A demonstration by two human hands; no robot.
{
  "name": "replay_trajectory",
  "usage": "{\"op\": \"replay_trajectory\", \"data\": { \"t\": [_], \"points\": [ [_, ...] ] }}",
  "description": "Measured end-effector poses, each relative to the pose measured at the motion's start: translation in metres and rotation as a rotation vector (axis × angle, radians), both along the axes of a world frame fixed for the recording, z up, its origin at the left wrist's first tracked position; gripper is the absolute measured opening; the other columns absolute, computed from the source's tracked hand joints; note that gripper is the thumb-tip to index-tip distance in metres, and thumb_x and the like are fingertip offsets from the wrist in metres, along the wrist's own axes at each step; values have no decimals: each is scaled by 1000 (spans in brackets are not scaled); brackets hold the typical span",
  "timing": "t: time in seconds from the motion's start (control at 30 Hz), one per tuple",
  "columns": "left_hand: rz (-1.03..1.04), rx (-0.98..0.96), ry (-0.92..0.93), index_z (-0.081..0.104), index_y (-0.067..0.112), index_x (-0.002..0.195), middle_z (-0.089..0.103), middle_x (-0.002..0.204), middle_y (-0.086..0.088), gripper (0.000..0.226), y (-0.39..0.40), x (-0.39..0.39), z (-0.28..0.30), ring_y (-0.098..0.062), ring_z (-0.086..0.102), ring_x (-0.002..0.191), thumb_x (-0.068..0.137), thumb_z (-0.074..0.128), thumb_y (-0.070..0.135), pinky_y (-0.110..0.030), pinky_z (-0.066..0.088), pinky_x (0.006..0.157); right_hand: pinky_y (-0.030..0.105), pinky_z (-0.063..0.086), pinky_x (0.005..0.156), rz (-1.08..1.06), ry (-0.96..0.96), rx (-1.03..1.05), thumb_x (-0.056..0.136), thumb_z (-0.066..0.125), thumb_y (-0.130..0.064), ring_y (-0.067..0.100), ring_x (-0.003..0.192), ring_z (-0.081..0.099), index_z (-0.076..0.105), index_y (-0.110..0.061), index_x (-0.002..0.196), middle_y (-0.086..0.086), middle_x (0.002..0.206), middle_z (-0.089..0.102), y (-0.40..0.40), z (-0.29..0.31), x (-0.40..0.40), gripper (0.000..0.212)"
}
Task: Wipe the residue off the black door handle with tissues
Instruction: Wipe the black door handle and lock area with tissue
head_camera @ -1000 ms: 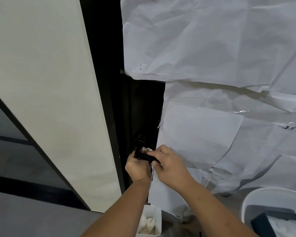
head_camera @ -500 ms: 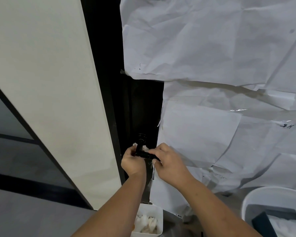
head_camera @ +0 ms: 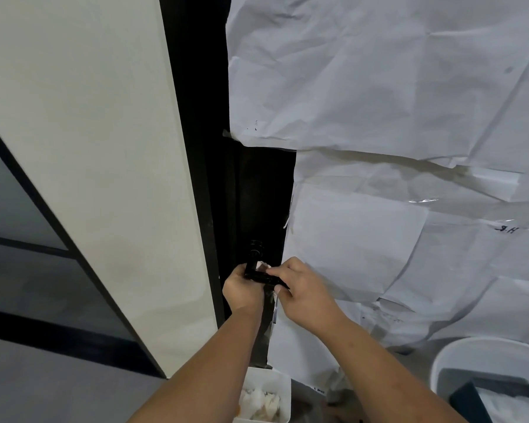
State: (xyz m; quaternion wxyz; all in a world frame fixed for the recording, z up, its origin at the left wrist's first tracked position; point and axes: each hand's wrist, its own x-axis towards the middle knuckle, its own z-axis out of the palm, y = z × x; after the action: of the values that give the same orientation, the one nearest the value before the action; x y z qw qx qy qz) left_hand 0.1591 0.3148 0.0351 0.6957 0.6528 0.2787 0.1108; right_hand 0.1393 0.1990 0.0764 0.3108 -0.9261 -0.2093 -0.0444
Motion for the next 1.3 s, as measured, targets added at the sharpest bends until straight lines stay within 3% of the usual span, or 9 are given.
{"op": "replay_trajectory", "data": {
  "t": [0.13,0.3,0.43,0.53,0.67,0.77,0.93,1.07,1.3],
  "points": [
    [-126,56,-51,70,21,89,73,83,-3,8,12,-6,-4,-19,70,85,88,68,13,-36,57,85,2,32,72,2,-7,-15,93,53,-12,8,93,48,57,-23,128,-4,111,51,1,1,-1,37],
    [-96,134,-71,65,24,96,71,88,2,12,37,-21,-25,-19,68,87,94,59,14,-45,57,85,-1,31,69,-26,-34,-28,93,53,-15,3,89,46,57,-23,128,-6,113,51,2,-2,-1,36],
    [9,226,-119,63,18,106,69,96,2,13,49,-34,-11,-19,65,95,98,53,19,-31,51,82,6,31,75,-41,-38,-25,94,52,-16,8,94,50,58,-22,128,-5,112,51,4,-2,-2,35],
    [24,298,-166,66,15,111,69,98,3,19,52,-34,12,-13,63,93,99,53,20,-17,43,77,1,30,69,-46,-45,-21,93,53,-15,5,90,47,58,-21,127,-4,109,51,5,-2,-2,35],
    [25,410,-184,70,16,114,71,97,5,23,47,-24,37,-7,64,88,97,56,24,-12,43,76,5,31,71,-55,-55,-22,92,53,-13,5,87,45,59,-20,126,-3,107,51,7,-2,-3,35],
    [5,480,-129,72,13,112,73,101,2,25,36,-11,46,-7,64,85,96,59,26,-4,36,64,13,35,75,-55,-57,-15,91,54,-12,9,90,50,60,-19,125,-2,106,52,7,-2,-2,35],
    [-4,471,-38,76,8,95,74,100,-2,18,27,3,49,0,53,67,90,67,23,-7,33,54,17,40,77,-54,-66,-15,91,54,-11,13,95,53,60,-19,124,0,108,53,7,-4,-1,35],
    [-40,547,-50,75,10,98,74,99,-1,17,27,3,49,-10,65,81,88,69,22,-9,40,61,17,40,78,-64,-67,-21,91,54,-12,14,97,52,60,-20,124,0,109,54,8,-5,-1,35],
    [-220,1035,-152,75,11,97,62,101,-2,14,21,7,47,-19,62,81,90,62,11,-22,46,65,26,43,71,-64,-98,-41,85,55,-6,22,89,54,63,-15,119,4,103,56,8,-7,0,36]
  ]
}}
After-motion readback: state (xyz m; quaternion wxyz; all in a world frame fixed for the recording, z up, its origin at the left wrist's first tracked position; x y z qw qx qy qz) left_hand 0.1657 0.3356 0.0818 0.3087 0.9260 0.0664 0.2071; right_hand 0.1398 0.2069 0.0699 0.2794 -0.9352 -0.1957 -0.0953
